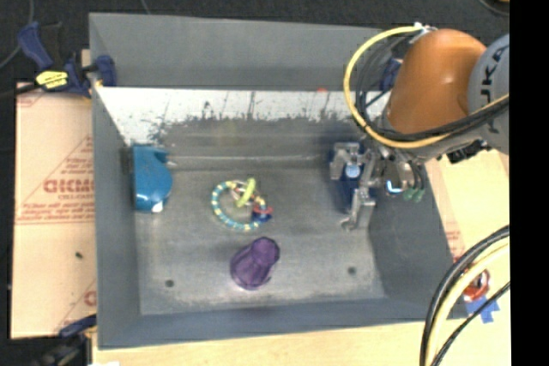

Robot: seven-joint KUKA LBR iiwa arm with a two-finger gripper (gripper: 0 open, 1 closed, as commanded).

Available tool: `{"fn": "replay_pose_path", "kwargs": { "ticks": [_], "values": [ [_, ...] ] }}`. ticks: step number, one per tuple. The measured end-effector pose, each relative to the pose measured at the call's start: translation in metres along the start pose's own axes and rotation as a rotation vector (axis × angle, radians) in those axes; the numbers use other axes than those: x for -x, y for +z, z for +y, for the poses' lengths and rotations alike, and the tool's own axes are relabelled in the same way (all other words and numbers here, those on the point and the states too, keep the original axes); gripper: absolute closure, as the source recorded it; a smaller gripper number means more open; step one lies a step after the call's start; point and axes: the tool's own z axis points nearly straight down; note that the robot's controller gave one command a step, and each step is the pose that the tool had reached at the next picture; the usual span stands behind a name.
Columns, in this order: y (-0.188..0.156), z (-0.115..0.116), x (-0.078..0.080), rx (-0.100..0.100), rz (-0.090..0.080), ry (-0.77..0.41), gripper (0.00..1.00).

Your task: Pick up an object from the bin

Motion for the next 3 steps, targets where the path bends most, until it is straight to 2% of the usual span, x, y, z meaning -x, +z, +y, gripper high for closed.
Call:
{"fn": "replay_pose_path", "kwargs": {
  "ticks": [1,2,3],
  "values": [
    [-0.005,0.000,0.002,-0.001,-0.008,-0.003,0.00],
    [0.076,0.011,0.041,-0.001,-0.005,-0.125,0.00],
    [0.083,0.010,0.059,-0.002,-0.014,0.003,0.00]
  ]
}}
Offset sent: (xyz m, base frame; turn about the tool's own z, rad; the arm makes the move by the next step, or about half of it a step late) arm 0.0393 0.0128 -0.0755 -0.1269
